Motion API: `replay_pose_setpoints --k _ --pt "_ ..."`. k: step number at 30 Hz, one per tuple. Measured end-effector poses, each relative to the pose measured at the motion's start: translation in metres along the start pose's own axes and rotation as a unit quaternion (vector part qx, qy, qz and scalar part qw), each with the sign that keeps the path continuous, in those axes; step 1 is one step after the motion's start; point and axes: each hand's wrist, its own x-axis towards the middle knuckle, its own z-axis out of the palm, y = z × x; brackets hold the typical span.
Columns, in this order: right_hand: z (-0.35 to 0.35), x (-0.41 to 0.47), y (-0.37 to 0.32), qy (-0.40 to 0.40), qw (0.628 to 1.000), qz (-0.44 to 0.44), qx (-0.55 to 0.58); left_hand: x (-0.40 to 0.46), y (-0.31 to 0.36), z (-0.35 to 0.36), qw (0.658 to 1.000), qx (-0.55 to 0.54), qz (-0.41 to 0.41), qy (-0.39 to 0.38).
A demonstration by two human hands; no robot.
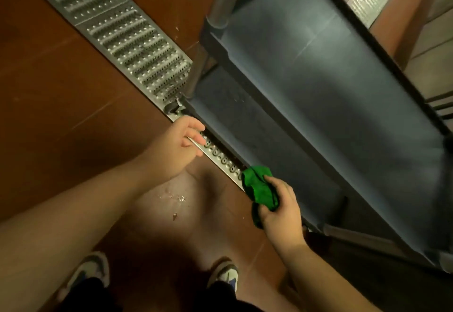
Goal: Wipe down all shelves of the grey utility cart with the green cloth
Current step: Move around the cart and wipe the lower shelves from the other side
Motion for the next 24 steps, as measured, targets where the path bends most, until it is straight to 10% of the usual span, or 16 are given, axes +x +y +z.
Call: replay_pose_setpoints --k 12,24 --pt "0.121 0.202 0.150 0.093 0.991 -0.088 0.039 0.174 -0.139 0.083 0.994 0.033 0.100 -0.020" --pt "0.084 0.190 0.237 0.250 0.951 0.086 0.163 0.180 -0.124 0.137 0.993 -0.063 0.105 0.005"
